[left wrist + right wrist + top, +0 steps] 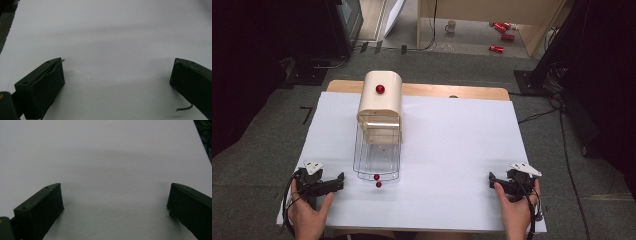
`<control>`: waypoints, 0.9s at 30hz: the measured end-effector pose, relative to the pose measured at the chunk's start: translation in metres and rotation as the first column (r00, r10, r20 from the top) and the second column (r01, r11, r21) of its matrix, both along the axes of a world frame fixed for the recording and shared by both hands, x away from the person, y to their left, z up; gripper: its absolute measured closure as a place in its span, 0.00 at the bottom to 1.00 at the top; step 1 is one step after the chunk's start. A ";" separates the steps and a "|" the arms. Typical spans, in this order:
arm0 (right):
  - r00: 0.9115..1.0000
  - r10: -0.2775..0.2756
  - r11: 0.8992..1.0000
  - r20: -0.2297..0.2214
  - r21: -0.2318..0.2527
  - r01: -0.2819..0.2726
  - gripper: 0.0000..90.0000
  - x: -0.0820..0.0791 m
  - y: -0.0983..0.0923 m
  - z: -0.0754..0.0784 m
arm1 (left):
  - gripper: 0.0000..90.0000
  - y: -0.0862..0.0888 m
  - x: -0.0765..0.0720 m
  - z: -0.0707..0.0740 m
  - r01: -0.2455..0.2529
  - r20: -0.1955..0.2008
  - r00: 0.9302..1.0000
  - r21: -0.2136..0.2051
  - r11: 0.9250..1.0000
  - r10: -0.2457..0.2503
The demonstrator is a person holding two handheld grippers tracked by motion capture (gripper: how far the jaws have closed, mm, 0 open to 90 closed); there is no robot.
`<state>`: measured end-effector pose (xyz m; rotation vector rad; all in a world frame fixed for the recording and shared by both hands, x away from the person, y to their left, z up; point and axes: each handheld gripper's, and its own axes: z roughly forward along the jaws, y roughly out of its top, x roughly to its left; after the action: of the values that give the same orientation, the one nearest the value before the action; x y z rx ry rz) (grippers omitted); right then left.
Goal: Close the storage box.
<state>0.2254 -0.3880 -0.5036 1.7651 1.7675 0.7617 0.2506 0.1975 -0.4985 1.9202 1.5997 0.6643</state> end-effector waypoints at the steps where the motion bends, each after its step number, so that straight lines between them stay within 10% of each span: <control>1: 1.000 -0.001 1.000 0.003 -0.003 0.001 0.01 -0.001 0.000 0.000 | 0.00 0.000 0.000 0.000 0.000 0.000 1.000 0.000 1.000 0.000; 5: 0.997 -0.072 0.997 0.032 0.037 0.071 0.10 -0.008 0.010 0.003 | 0.00 0.000 0.000 0.000 0.000 0.000 1.000 0.000 1.000 0.000; 27: 0.989 0.139 0.990 0.046 0.030 -0.140 0.06 -0.015 0.091 0.021 | 0.00 0.000 0.000 0.000 0.000 0.000 1.000 0.000 1.000 0.000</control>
<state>0.2101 -0.2972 -0.4823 1.6462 1.8741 0.8847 0.2506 0.1975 -0.4985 1.9203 1.6000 0.6643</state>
